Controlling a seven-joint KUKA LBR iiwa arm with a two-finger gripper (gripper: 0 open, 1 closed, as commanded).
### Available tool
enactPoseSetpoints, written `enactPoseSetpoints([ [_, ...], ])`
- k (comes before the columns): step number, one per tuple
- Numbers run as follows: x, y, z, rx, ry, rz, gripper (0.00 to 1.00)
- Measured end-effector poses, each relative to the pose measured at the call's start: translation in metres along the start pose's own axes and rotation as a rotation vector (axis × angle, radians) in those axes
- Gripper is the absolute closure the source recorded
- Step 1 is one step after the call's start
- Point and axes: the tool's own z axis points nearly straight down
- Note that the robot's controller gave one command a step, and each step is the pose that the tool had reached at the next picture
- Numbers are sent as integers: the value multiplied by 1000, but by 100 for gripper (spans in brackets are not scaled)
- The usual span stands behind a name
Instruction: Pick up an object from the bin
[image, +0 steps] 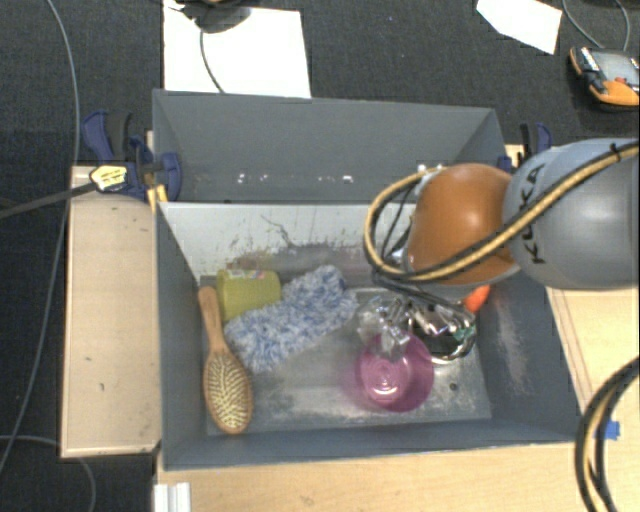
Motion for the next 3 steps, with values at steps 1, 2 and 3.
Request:
enactPoseSetpoints([
  [1,17,-4,-22,13,-30,-40,100],
  [2,1,6,23,13,-24,-506,100],
  [3,1,6,23,13,-24,-504,100],
])
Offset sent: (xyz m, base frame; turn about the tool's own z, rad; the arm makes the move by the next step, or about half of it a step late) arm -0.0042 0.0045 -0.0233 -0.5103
